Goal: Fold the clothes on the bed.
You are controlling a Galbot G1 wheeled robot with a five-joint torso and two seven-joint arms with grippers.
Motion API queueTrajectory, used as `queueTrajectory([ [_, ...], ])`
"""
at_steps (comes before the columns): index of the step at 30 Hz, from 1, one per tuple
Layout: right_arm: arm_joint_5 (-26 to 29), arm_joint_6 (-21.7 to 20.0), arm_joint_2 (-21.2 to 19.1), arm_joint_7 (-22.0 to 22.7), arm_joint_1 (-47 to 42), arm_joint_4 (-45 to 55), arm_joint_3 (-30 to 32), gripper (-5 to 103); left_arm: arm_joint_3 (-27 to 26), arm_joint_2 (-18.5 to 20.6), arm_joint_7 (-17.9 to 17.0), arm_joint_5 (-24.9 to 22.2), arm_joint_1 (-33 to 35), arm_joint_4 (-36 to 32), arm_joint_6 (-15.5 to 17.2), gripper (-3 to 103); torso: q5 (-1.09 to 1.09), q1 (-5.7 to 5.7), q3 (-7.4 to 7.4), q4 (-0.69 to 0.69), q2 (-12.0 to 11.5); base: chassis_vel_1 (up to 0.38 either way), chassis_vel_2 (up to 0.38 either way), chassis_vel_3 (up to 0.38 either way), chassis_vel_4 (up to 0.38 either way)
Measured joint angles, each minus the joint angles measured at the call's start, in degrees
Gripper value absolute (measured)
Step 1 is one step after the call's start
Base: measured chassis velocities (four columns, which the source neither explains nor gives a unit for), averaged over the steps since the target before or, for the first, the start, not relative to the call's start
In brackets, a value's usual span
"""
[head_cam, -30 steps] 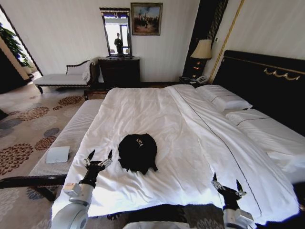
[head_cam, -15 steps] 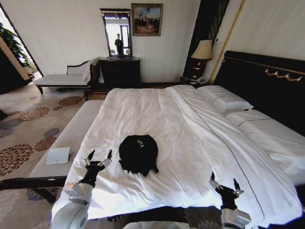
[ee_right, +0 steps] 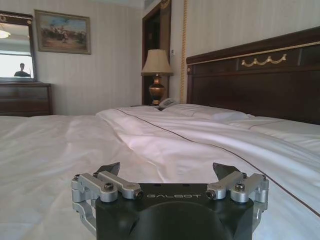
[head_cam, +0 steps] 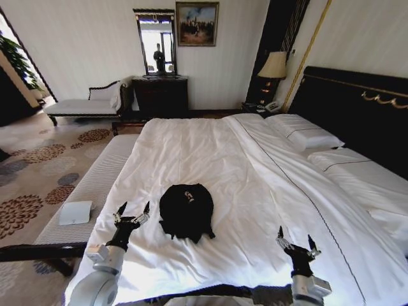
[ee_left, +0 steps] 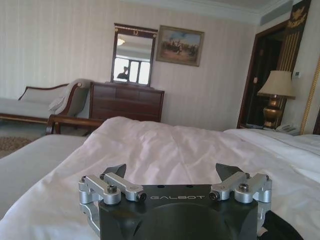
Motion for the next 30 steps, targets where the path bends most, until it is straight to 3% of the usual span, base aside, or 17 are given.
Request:
queueTrajectory([
  [4, 6.9, -8.8, -6.9, -0.4, 1.0, 4.9, -2.0, 100, -1.3, 0.1, -0.3, -4.4, -0.1, 2.8, 1.2, 100, 0.00, 0.03, 0.01, 0.00, 0.0, 0.000, 0.000, 0.000, 0.000],
  [6, 8.9, -10.7, -8.1, -0.3, 1.5, 5.8, -2.3, 100, -1.6, 0.3, -0.3, -5.1, -0.1, 3.4, 1.3, 100, 0.00, 0.03, 0.02, 0.02, 0.0, 0.000, 0.000, 0.000, 0.000],
  [7, 15.0, -16.3, -11.3, 0.1, 2.6, 8.3, -2.8, 100, -2.3, 0.7, -0.3, -6.3, -0.1, 4.5, 1.3, 100, 0.01, 0.04, 0.02, 0.02, 0.0, 0.000, 0.000, 0.000, 0.000],
  [9, 21.2, -21.4, -14.2, 0.6, 4.1, 10.4, -2.9, 100, -2.6, 1.1, -0.3, -7.4, -0.1, 5.3, 1.4, 100, 0.00, 0.04, 0.02, 0.00, 0.0, 0.000, 0.000, 0.000, 0.000],
  [11, 22.1, -22.3, -14.6, 0.8, 4.4, 10.6, -3.0, 100, -2.7, 1.1, -0.3, -7.5, -0.1, 5.5, 1.4, 100, 0.00, 0.04, 0.02, -0.01, 0.0, 0.000, 0.000, 0.000, 0.000],
  [12, 27.4, -26.0, -17.2, 1.5, 6.5, 11.2, -3.5, 100, -3.0, 0.9, -0.3, -7.9, 0.3, 5.8, 1.4, 100, 0.00, 0.03, 0.01, -0.01, 0.0, 0.000, 0.000, 0.000, 0.000],
  [14, 32.7, -29.0, -21.0, 2.0, 9.4, 11.1, -4.6, 100, -3.3, 0.4, -0.3, -7.9, 1.1, 5.9, 1.3, 100, 0.01, 0.03, 0.01, 0.00, 0.0, 0.000, 0.000, 0.000, 0.000],
  [16, 34.6, -29.9, -22.7, 2.1, 10.5, 10.9, -5.1, 100, -3.4, 0.1, -0.3, -7.9, 1.4, 5.9, 1.2, 100, 0.00, 0.03, 0.01, 0.02, 0.0, 0.000, 0.000, 0.000, 0.000],
  [19, 42.6, -33.2, -30.8, 2.0, 17.2, 7.8, -9.1, 100, -3.8, -0.5, -0.3, -7.7, 3.4, 5.1, 1.1, 100, 0.02, 0.04, 0.02, 0.01, 0.0, 0.000, 0.000, 0.000, 0.000],
  [23, 47.6, -34.4, -34.7, 1.6, 24.1, 2.7, -14.5, 100, -4.3, -0.6, -0.4, -6.8, 5.1, 4.2, 0.9, 100, 0.01, 0.04, 0.02, 0.01, 0.0, 0.000, 0.000, 0.000, 0.000],
  [26, 49.5, -35.0, -35.4, 1.1, 27.5, -0.1, -17.4, 100, -4.5, -0.9, -0.7, -6.8, 5.5, 3.6, 1.0, 100, -0.01, 0.04, 0.02, 0.01, 0.0, 0.000, 0.000, 0.000, 0.000],
  [30, 55.5, -36.5, -33.7, 1.0, 40.6, -10.7, -27.5, 100, -4.3, -2.1, -1.7, -6.3, 6.6, 2.1, 2.1, 100, -0.01, 0.03, 0.02, 0.01, 0.0, 0.000, 0.000, 0.000, 0.000],
])
